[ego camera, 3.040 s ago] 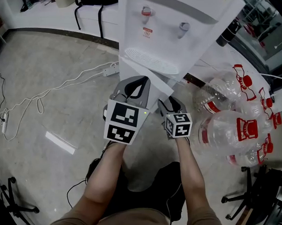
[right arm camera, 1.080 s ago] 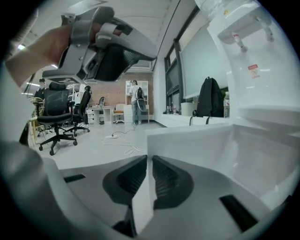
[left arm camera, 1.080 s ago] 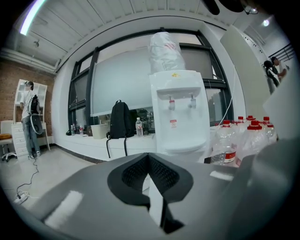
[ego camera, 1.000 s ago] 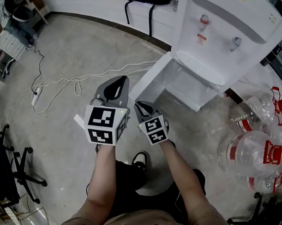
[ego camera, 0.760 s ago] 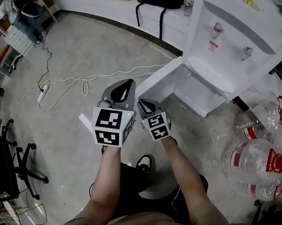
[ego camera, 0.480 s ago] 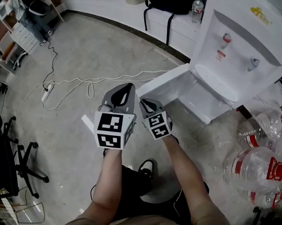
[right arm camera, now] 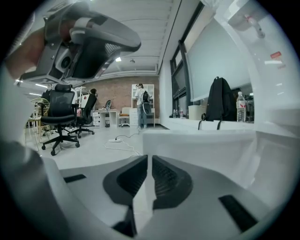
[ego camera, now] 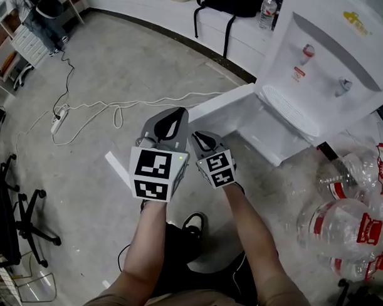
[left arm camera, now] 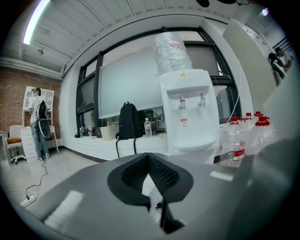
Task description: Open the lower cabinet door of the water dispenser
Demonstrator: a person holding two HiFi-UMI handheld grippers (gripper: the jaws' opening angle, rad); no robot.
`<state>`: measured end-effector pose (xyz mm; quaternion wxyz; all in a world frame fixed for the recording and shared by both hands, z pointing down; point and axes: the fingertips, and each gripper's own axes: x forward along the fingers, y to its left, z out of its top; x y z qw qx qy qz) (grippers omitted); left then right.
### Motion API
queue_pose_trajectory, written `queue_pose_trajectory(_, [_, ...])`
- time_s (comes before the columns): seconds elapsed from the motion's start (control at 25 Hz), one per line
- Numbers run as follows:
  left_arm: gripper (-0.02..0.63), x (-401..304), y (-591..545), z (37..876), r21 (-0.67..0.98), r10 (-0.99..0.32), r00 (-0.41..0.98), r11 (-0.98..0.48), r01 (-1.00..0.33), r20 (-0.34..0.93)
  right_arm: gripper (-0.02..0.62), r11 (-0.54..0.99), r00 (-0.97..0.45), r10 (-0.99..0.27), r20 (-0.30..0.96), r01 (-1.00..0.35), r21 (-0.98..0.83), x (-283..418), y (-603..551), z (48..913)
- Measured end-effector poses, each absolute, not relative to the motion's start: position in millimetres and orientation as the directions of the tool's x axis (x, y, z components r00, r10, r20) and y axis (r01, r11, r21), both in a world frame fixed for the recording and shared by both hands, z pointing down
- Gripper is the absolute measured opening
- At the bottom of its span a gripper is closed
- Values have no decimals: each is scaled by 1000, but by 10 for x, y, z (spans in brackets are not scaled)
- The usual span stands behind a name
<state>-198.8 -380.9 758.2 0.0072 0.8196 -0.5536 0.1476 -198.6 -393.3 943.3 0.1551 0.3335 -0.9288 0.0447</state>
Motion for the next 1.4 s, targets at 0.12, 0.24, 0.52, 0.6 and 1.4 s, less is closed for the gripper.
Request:
queue_pose_trajectory(0.12, [2,-1787,-3807,7600,-151,-889,381,-426,-892,255,34,747,-709,-639,299,-665,19,-1720,-3861,9310])
queue_pose_trajectory(0.24, [2,-1547,-3809,7589,-148,-873,419,-462,-874,251,34,702,-672,-687,279,-712,16,-1348,-3794,9158])
queue_pose_trajectory(0.52, [2,-788,-3744,7577,-134,-823,520,-556,-820,229,34,563,-547,-803,238,-827,-1,-377,-3476,8813])
queue_pose_trajectory(0.6, [2,-542,-3704,7535,-144,-808,551,-583,-800,212,34,514,-502,-835,225,-858,-5,-99,-3365,8731])
queue_pose_trajectory(1.4, [2,751,-3672,8013,-154,-625,708,-775,-613,327,26,245,-286,-921,265,-953,-179,1300,-3141,8195])
